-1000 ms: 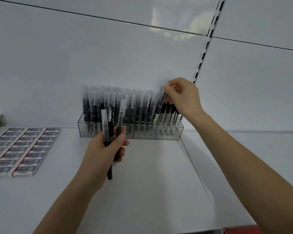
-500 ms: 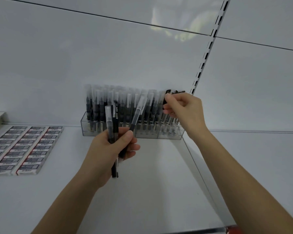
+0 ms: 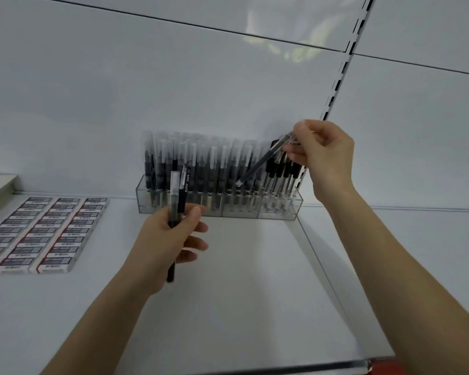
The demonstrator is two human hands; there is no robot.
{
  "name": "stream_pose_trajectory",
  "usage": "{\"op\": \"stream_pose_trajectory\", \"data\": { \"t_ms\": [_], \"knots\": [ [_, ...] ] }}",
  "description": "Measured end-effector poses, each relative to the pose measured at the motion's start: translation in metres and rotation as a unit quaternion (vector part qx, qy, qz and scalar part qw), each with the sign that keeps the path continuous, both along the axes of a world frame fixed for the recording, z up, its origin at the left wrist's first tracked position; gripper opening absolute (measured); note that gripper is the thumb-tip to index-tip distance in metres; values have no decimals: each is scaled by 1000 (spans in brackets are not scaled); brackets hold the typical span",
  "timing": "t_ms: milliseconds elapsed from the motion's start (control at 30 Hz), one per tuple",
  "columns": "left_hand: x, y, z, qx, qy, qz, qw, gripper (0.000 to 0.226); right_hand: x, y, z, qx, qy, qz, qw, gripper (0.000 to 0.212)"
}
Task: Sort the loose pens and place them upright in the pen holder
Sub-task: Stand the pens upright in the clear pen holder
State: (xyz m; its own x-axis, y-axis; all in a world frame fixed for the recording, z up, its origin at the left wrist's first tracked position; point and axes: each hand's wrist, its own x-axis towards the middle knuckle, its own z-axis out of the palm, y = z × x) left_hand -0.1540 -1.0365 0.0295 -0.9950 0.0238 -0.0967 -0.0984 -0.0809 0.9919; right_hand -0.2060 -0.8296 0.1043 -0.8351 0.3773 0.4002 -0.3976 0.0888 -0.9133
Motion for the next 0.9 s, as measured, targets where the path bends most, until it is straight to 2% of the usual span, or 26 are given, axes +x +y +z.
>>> {"op": "stream_pose_trajectory", "data": {
  "t_ms": [200, 333, 500, 600, 900],
  "knots": [
    [0, -3, -2, -25, 22, 13, 999, 34, -16, -19, -6, 136, 21, -8, 990, 3],
    [0, -4, -2, -5, 16, 26, 1000, 14, -25, -30, -3, 212, 25, 11, 977, 3],
    [0, -6, -4, 2, 31, 23, 999, 9, -33, -40, -9, 283, -6, 41, 958, 3],
    [1, -7, -3, 19, 43, 18, 999, 8, -34, -44, -18, 297, -29, 51, 953, 4],
    [1, -3, 3, 55, 64, 23, 996, 9, -32, -45, -23, 298, -21, 39, 954, 4]
  ]
}}
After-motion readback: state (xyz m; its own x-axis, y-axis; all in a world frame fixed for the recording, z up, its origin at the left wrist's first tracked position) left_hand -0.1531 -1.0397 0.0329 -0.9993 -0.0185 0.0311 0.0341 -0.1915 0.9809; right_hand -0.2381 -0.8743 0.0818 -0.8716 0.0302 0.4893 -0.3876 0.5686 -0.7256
